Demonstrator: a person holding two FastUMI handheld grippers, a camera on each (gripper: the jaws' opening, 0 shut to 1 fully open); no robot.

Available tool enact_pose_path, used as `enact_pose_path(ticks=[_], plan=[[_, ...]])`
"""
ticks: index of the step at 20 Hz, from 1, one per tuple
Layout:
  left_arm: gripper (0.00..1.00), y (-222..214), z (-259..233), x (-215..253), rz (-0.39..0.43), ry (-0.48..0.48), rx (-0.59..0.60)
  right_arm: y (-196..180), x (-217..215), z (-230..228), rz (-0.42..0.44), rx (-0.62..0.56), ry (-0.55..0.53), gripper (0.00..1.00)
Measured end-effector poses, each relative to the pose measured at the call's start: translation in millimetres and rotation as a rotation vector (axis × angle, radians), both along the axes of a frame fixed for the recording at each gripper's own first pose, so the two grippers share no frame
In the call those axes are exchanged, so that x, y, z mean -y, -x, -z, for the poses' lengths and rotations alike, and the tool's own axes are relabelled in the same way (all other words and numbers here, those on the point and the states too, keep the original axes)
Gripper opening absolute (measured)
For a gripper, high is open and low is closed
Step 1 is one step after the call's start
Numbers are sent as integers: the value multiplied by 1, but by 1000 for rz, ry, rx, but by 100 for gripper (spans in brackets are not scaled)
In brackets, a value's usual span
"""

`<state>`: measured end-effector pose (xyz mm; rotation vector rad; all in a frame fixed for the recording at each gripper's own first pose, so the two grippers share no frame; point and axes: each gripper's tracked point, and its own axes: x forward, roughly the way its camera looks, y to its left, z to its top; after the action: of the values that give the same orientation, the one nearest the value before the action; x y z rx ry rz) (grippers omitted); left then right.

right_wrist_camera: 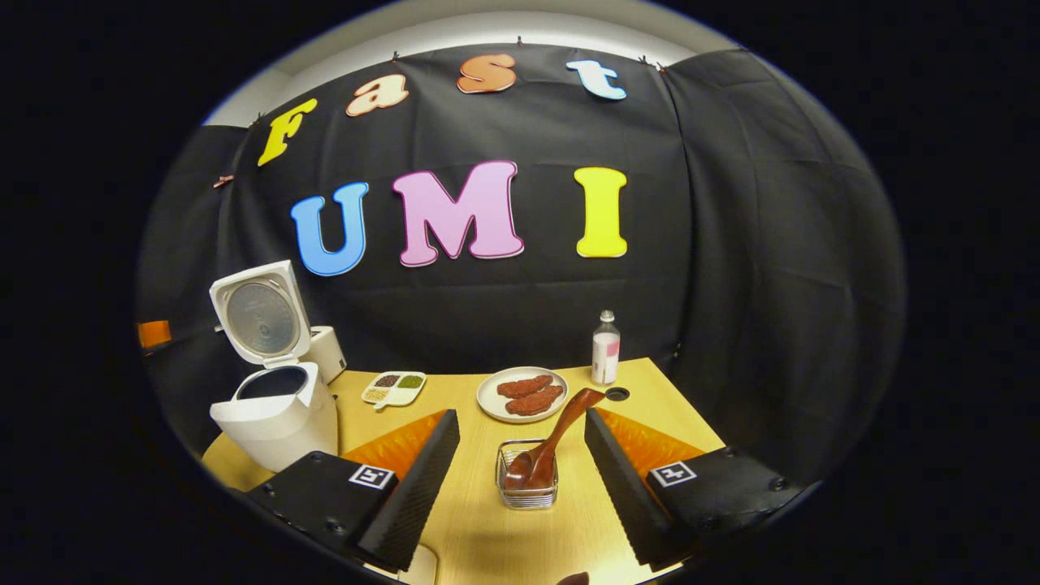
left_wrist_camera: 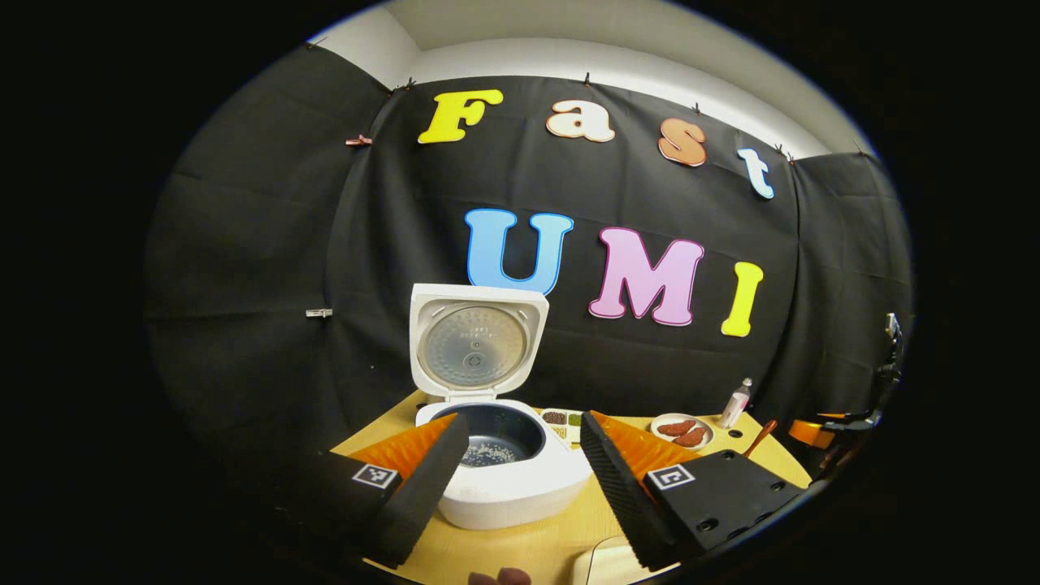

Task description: Close the left gripper, press the button to open the rice cooker; take a wooden spoon from the chopstick holder with the right hand, scoop a spoonful of rice and pour it into the rice cooker, then put the wooden spoon back into the chopstick holder.

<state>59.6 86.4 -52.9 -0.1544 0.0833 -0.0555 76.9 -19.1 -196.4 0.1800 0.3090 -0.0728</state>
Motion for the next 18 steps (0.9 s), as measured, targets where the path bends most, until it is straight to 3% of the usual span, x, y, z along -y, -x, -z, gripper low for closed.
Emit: enact_pose_path(ticks=[6, 10, 14, 16, 18], plan=[[95, 37, 29, 14, -21, 7, -55, -50, 13, 88, -45, -98, -27, 97], [95, 50, 45, 24, -34, -23, -89, -77, 18, 121, -53, -119, -49, 96], [95, 54, 55, 37, -26, -34, -120, -94, 10, 143, -71, -137, -115, 69], [95, 54, 60, 43, -25, -45, -131, -98, 9, 145, -82, -128, -93, 40], [95, 56, 65, 49, -17, -62, -146, -97, 10, 139, -86, -107, -51, 34]])
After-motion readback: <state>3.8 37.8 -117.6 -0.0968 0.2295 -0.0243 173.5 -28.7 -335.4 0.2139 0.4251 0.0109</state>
